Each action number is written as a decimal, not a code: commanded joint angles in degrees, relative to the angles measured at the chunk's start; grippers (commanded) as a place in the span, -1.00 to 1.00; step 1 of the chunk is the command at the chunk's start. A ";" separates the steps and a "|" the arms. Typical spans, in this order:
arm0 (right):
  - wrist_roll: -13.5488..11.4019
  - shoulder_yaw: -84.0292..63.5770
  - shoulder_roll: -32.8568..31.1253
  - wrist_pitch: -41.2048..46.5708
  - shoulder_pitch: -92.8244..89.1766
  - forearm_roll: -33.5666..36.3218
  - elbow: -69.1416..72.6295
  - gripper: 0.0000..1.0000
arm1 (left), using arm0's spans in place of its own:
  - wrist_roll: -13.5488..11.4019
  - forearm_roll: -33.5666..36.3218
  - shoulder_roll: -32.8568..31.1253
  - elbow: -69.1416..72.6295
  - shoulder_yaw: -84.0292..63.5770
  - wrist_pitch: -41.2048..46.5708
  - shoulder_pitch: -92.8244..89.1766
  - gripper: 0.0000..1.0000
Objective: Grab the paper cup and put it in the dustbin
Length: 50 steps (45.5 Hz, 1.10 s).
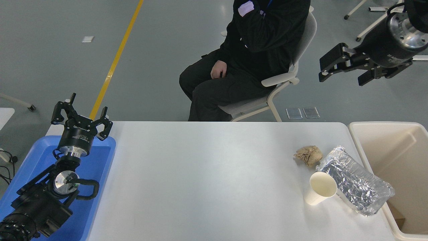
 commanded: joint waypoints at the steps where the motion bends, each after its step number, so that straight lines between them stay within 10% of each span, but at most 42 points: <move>1: -0.66 -0.28 1.02 0.13 3.42 1.23 1.82 1.00 | 0.00 -0.01 0.00 -0.05 0.00 0.00 0.00 0.98; 50: -0.57 2.45 0.93 0.13 -31.20 3.61 0.86 0.92 | 0.00 -0.01 0.00 -0.05 0.00 -0.09 0.00 0.98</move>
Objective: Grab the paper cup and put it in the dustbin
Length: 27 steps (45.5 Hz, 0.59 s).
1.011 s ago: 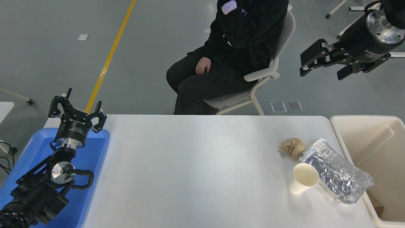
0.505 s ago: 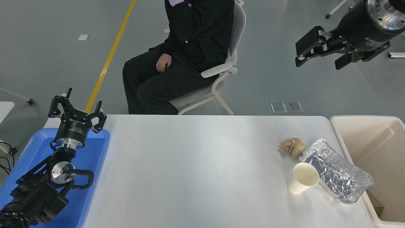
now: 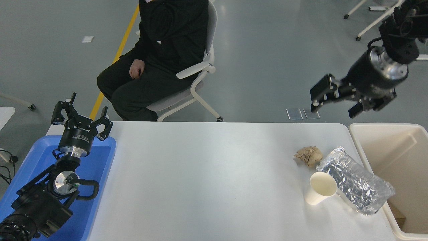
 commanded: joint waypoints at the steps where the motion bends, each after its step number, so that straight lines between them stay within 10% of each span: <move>1: -0.20 1.01 0.15 -1.30 -10.97 0.37 -0.15 0.90 | 0.00 0.00 0.00 -0.04 0.00 -0.06 0.00 0.98; 11: -0.72 0.66 0.85 -20.20 -16.51 0.10 0.03 0.87 | 0.00 0.00 0.00 -0.04 0.00 -0.06 0.00 0.98; 27: -5.56 0.66 0.85 -24.69 -21.52 -0.86 -1.64 0.87 | 0.00 0.00 0.00 -0.04 0.00 -0.15 0.00 0.98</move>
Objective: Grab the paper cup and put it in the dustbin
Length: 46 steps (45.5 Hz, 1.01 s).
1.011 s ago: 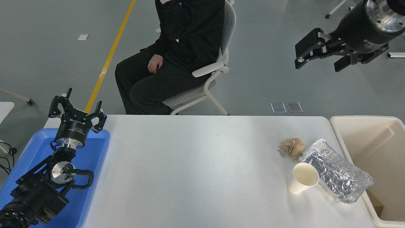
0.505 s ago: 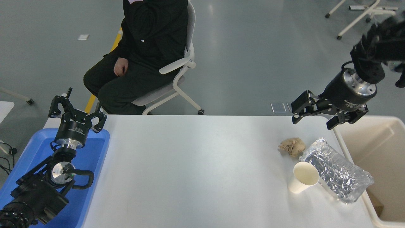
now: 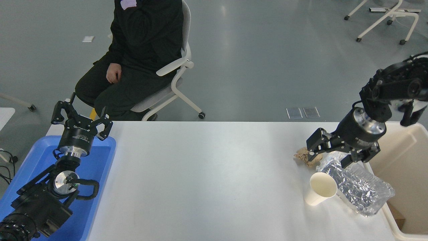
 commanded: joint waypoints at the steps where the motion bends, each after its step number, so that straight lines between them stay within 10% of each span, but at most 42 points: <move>1: -2.18 0.05 0.06 -4.08 -3.86 -0.54 -0.82 0.88 | 0.00 0.00 0.00 -0.03 0.00 -0.06 0.00 0.98; 23: -2.18 3.48 0.14 -4.69 -9.74 0.07 -2.75 0.79 | 0.00 0.00 0.00 -0.03 0.00 -0.06 0.00 0.98; 36: -2.27 3.83 0.06 -5.05 -11.24 0.16 -4.25 0.33 | 0.00 0.00 0.00 0.06 0.00 -0.06 0.00 0.98; 46: -2.27 4.09 -0.21 -5.05 -11.24 2.53 -4.25 -0.41 | 0.00 0.00 0.00 0.06 0.00 -0.06 0.00 0.98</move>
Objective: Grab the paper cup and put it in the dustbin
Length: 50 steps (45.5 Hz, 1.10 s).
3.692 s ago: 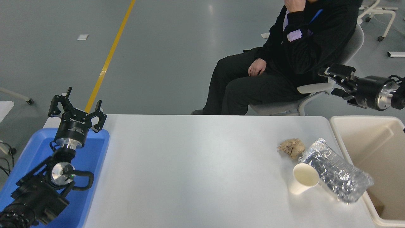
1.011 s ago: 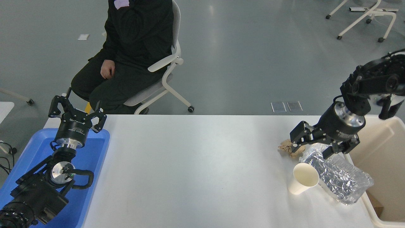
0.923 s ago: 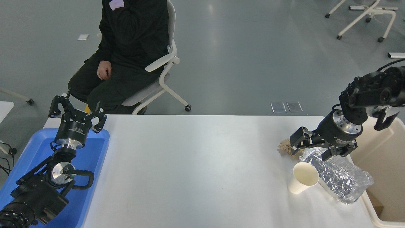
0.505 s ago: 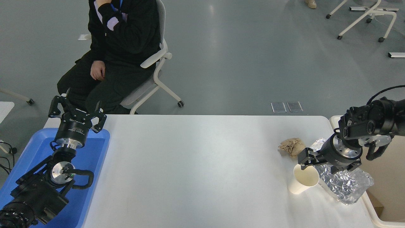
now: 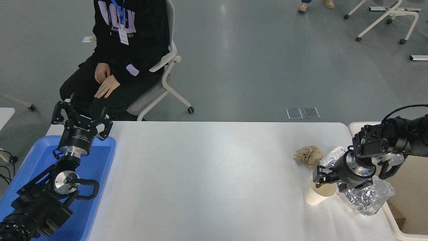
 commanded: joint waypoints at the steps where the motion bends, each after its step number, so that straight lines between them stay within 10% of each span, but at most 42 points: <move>1: -0.03 0.46 -0.24 -0.16 -0.53 3.08 -0.39 -0.45 | 0.00 0.00 0.00 -0.06 0.00 -0.02 0.00 0.98; 10: -0.03 0.46 -0.50 -0.25 -0.53 9.15 -0.65 -1.00 | 0.00 0.00 0.00 -0.06 0.00 -0.02 0.00 0.98; 33: 0.14 0.37 -2.70 1.77 1.57 9.41 1.36 -1.00 | 0.00 0.00 0.00 -0.06 0.00 -0.02 0.00 0.98; 50: 0.41 -1.03 -6.57 25.50 19.41 9.41 6.90 -1.00 | 0.00 0.00 0.00 0.03 0.00 -0.02 0.00 0.98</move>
